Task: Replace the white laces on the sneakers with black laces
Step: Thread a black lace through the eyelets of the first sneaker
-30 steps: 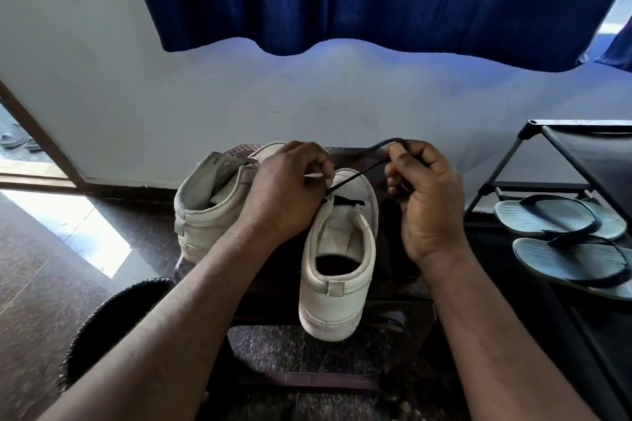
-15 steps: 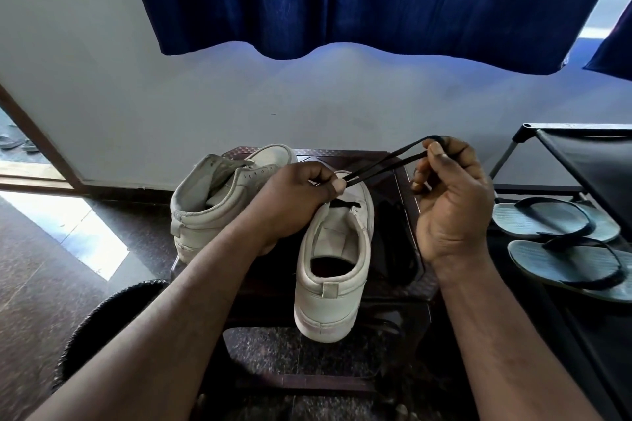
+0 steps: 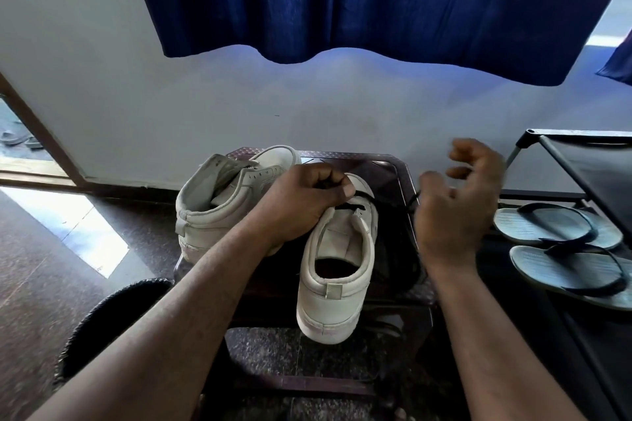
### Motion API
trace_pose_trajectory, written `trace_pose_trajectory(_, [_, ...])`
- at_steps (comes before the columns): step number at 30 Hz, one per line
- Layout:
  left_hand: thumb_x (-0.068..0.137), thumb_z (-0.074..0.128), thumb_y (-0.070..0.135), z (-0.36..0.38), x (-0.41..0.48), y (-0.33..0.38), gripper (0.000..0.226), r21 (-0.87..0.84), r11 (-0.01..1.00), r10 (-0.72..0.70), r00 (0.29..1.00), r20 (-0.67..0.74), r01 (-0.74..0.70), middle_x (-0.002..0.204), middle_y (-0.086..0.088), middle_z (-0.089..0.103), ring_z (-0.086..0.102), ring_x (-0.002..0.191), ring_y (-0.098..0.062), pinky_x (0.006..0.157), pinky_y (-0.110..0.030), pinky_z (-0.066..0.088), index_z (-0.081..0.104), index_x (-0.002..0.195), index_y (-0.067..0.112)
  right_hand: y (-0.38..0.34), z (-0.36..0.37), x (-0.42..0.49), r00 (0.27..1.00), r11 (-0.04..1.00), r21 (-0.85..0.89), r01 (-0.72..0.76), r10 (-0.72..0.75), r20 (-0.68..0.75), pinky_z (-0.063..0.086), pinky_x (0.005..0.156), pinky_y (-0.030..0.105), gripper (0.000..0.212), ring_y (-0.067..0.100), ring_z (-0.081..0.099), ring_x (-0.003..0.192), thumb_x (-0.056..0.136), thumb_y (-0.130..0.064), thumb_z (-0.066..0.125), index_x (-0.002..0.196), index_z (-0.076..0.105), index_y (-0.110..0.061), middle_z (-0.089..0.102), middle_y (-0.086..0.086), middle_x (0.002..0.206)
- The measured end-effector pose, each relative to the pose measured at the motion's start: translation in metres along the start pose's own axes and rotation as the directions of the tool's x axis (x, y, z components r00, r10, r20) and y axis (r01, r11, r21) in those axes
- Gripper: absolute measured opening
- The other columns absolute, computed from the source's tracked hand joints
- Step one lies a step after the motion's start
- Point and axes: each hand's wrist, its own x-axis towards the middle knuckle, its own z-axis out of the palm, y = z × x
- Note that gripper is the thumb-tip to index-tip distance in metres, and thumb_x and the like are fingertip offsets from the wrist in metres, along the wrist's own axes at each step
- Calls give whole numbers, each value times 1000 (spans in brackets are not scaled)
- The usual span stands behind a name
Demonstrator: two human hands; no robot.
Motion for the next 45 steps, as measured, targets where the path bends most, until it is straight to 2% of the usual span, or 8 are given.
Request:
trace_pose_trajectory(4, [98, 72, 21, 2, 0, -2, 11, -48, 999, 18, 1000, 19, -18, 80, 3, 70, 59, 74, -6, 74, -25, 50, 77, 95, 11, -3, 17, -15, 865, 947, -134, 292, -201, 460, 43, 91, 37, 22, 18, 60, 100, 92, -43, 60, 87, 73, -26, 68, -9, 97])
trace_pose_trajectory(11, [96, 71, 22, -1, 4, -5, 12, 46, 999, 7, 1000, -29, -6, 64, 15, 62, 51, 62, -5, 70, -30, 42, 73, 84, 23, -6, 19, -15, 765, 988, 75, -133, 54, 642, 37, 65, 20, 39, 2, 47, 62, 102, -25, 65, 63, 59, -19, 55, -13, 61])
trace_pose_trajectory(15, [88, 68, 34, -3, 5, -4, 12, -22, 999, -37, 997, -71, 36, 72, 8, 62, 50, 68, -16, 71, -34, 41, 70, 79, 27, -17, 8, -1, 695, 506, 524, -685, 239, 678, 44, 68, 27, 25, 12, 52, 68, 93, -27, 65, 69, 67, -19, 59, -3, 72])
trace_pose_trajectory(20, [98, 62, 10, -6, 6, -5, 25, -26, 993, -122, 977, -176, 119, 59, 12, 56, 48, 50, -5, 51, -17, 42, 66, 76, 22, -15, -19, 26, 810, 184, 789, -586, 117, 575, 47, 75, 32, 35, 13, 56, 78, 108, -33, 45, 79, 62, -23, 60, -4, 91])
trace_pose_trajectory(26, [95, 55, 6, -4, 9, -6, 23, -309, 943, -217, 931, -293, 122, 81, -8, 61, 57, 68, -23, 59, -33, 51, 67, 78, 16, -16, -17, 22, 833, 259, 792, -553, 165, 527, 38, 70, 32, 26, 14, 45, 67, 103, -25, 44, 83, 60, -20, 52, -5, 73])
trace_pose_trajectory(30, [102, 55, 13, 0, 7, -1, 17, -392, 918, -192, 927, -322, 54, 86, -10, 59, 57, 60, -19, 52, -31, 52, 65, 89, 12, -18, -10, 16, 823, 508, 660, -553, 212, 527, 29, 54, 26, 12, 11, 38, 54, 91, -19, 53, 82, 60, -15, 53, -4, 65])
trace_pose_trajectory(37, [94, 62, 36, 4, 3, 3, 29, 239, 929, 352, 874, -334, -283, 119, 21, 57, 57, 115, -17, 93, -43, 54, 67, 121, 45, -27, 3, -6, 794, 770, 426, -475, 165, 586, 27, 48, 22, 21, 10, 36, 54, 95, -7, 56, 78, 66, -13, 56, 1, 63])
trace_pose_trajectory(45, [94, 74, 23, 7, 0, 8, 12, 319, 898, 372, 910, -182, -303, 98, 22, 60, 55, 100, -10, 82, -28, 42, 69, 92, 35, -27, 6, -14, 770, 821, 383, -423, 102, 630, 27, 51, 27, 14, 13, 33, 56, 91, -13, 59, 82, 64, -4, 42, 7, 61])
